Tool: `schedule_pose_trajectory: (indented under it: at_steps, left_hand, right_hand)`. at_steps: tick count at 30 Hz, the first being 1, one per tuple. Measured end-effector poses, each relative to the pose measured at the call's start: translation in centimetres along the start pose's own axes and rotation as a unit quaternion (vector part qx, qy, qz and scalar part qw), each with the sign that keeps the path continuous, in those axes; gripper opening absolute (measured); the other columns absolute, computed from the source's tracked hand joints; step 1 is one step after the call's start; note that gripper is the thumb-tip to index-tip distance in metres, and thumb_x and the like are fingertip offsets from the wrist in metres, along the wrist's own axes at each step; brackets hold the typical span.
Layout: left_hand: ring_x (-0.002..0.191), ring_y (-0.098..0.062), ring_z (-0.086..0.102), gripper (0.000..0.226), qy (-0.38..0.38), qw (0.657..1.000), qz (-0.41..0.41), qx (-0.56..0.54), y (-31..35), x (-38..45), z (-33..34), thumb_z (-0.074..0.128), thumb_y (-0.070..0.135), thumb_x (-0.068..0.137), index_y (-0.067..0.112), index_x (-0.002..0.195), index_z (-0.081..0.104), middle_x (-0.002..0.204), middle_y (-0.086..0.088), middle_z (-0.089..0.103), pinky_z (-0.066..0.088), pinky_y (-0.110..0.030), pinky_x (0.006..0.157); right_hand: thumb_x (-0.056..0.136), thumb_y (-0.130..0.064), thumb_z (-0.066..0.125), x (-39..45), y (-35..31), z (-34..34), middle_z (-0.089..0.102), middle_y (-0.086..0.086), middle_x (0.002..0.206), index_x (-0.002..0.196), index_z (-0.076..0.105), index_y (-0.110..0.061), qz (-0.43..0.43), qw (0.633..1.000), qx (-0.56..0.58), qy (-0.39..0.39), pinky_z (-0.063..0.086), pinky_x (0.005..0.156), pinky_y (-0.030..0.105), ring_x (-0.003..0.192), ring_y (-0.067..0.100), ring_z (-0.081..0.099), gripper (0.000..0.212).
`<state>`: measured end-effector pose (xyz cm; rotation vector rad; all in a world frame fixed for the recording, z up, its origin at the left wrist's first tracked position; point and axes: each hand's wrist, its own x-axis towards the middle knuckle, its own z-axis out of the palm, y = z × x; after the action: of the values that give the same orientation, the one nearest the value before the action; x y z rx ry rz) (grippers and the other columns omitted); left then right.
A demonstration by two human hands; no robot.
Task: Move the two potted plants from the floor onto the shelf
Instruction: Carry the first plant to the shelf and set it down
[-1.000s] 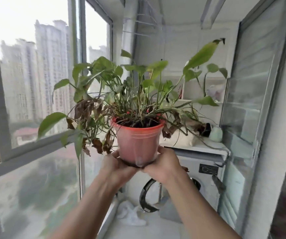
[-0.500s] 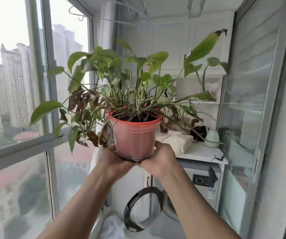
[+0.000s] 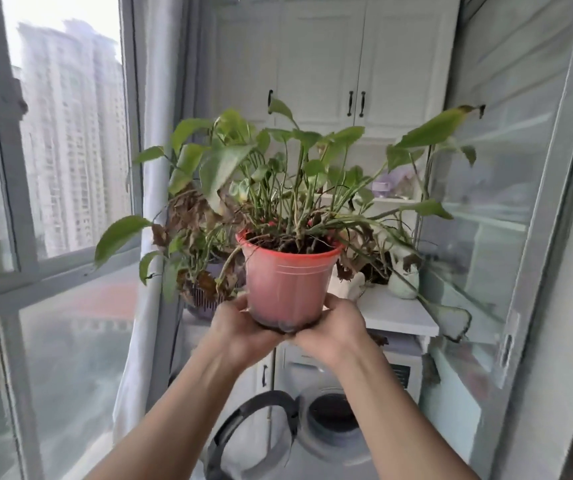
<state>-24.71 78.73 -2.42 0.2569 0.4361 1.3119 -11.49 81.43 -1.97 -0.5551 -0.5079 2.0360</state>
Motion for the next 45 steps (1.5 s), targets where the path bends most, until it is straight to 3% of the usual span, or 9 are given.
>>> schedule_pose_trajectory:
  at_steps: [2, 6, 12, 15, 18, 27, 32, 37, 45]
  left_hand:
    - [0.09, -0.064, 0.061, 0.055, -0.01, 1.0, -0.002, 0.006, 1.3, 2.6, 0.0, 0.033, 0.025, 0.091, -0.021, 0.106, 0.06, 0.102, -0.051, 0.061, 0.049, -0.072, 0.069]
    - [0.09, -0.062, 0.063, 0.055, -0.033, 0.999, -0.002, 0.023, 4.9, 8.4, 0.1, 0.039, 0.021, 0.081, -0.024, 0.091, 0.069, 0.104, -0.048, 0.063, 0.049, -0.071, 0.075]
    - [0.108, -0.06, 0.054, 0.056, -0.033, 0.999, -0.019, 0.002, 10.7, 15.6, -0.2, 0.029, 0.03, 0.098, -0.014, 0.117, 0.057, 0.111, -0.048, 0.061, 0.043, -0.072, 0.089]
    - [0.108, -0.056, 0.053, 0.054, -0.031, 0.999, -0.017, -0.002, 12.6, 18.0, -1.0, 0.029, 0.029, 0.1, -0.012, 0.121, 0.056, 0.112, -0.044, 0.062, 0.043, -0.07, 0.086]
    - [0.107, -0.056, 0.054, 0.053, -0.04, 0.999, -0.009, 0.004, 14.4, 20.0, -2.3, 0.03, 0.029, 0.101, -0.01, 0.124, 0.056, 0.111, -0.043, 0.063, 0.044, -0.07, 0.083]
    - [0.1, -0.054, 0.055, 0.047, -0.024, 0.999, 0.034, 0.005, 18.7, 25.2, -3.5, 0.028, 0.025, 0.101, -0.009, 0.114, 0.058, 0.1, -0.041, 0.067, 0.046, -0.068, 0.07]
    - [0.133, -0.051, 0.039, 0.047, -0.011, 0.997, 0.075, 0.005, 20.9, 29.0, -2.5, 0.027, 0.024, 0.102, -0.002, 0.133, 0.051, 0.146, -0.033, 0.045, 0.034, -0.07, 0.096]
    - [0.119, -0.055, 0.048, 0.048, -0.018, 0.994, 0.101, 0.025, 23.1, 34.2, 0.1, 0.026, 0.025, 0.102, -0.008, 0.125, 0.053, 0.121, -0.041, 0.06, 0.037, -0.071, 0.092]
    - [0.136, -0.053, 0.035, 0.053, -0.024, 0.992, 0.12, 0.025, 24.3, 42.3, 1.7, 0.025, 0.027, 0.102, -0.003, 0.141, 0.044, 0.149, -0.035, 0.039, 0.028, -0.069, 0.106]
  right_hand:
    - [0.095, -0.017, 0.035, 2.4, -1.1, 0.2, 0.066, 0.032, 0.12, 0.121, 0.064, 0.004, -0.005, 1.0, -0.007, -0.008, 0.044, 0.096, 0.064, 0.117, 0.051, 0.054, 0.044]
    - [0.098, -0.018, 0.033, 8.1, -3.2, 1.4, 0.072, 0.032, 0.103, 0.114, 0.067, 0.004, -0.025, 0.999, -0.019, -0.016, 0.047, 0.083, 0.064, 0.11, 0.051, 0.057, 0.044]
    - [0.1, -0.021, 0.031, 16.1, -5.0, 3.5, 0.067, 0.033, 0.12, 0.124, 0.062, 0.001, -0.045, 0.999, -0.01, 0.006, 0.053, 0.084, 0.061, 0.116, 0.05, 0.058, 0.045]
    - [0.099, -0.02, 0.032, 19.4, -5.0, 3.8, 0.065, 0.032, 0.123, 0.125, 0.062, 0.001, -0.048, 0.999, -0.009, 0.009, 0.046, 0.097, 0.063, 0.12, 0.05, 0.055, 0.045]
    - [0.099, -0.019, 0.033, 22.5, -4.8, 3.9, 0.073, 0.032, 0.102, 0.12, 0.063, 0.002, -0.034, 0.999, -0.014, 0.009, 0.05, 0.078, 0.059, 0.11, 0.048, 0.059, 0.043]
    - [0.1, -0.019, 0.033, 30.5, -5.9, 5.0, 0.07, 0.027, 0.105, 0.117, 0.064, 0.001, -0.002, 1.0, -0.024, -0.001, 0.048, 0.079, 0.058, 0.106, 0.048, 0.057, 0.04]
    - [0.101, -0.019, 0.031, 35.6, -8.1, 5.4, 0.073, 0.029, 0.099, 0.118, 0.066, 0.0, 0.001, 0.999, -0.03, -0.037, 0.048, 0.083, 0.062, 0.107, 0.049, 0.058, 0.043]
    - [0.102, -0.019, 0.028, 40.9, -12.2, 6.3, 0.063, 0.029, 0.12, 0.126, 0.061, -0.001, 0.003, 0.997, -0.037, -0.072, 0.043, 0.094, 0.064, 0.111, 0.05, 0.055, 0.045]
    - [0.101, -0.024, 0.032, 47.4, -17.9, 4.9, 0.069, 0.026, 0.105, 0.117, 0.064, -0.003, 0.028, 0.994, -0.022, -0.107, 0.048, 0.079, 0.065, 0.103, 0.05, 0.058, 0.041]
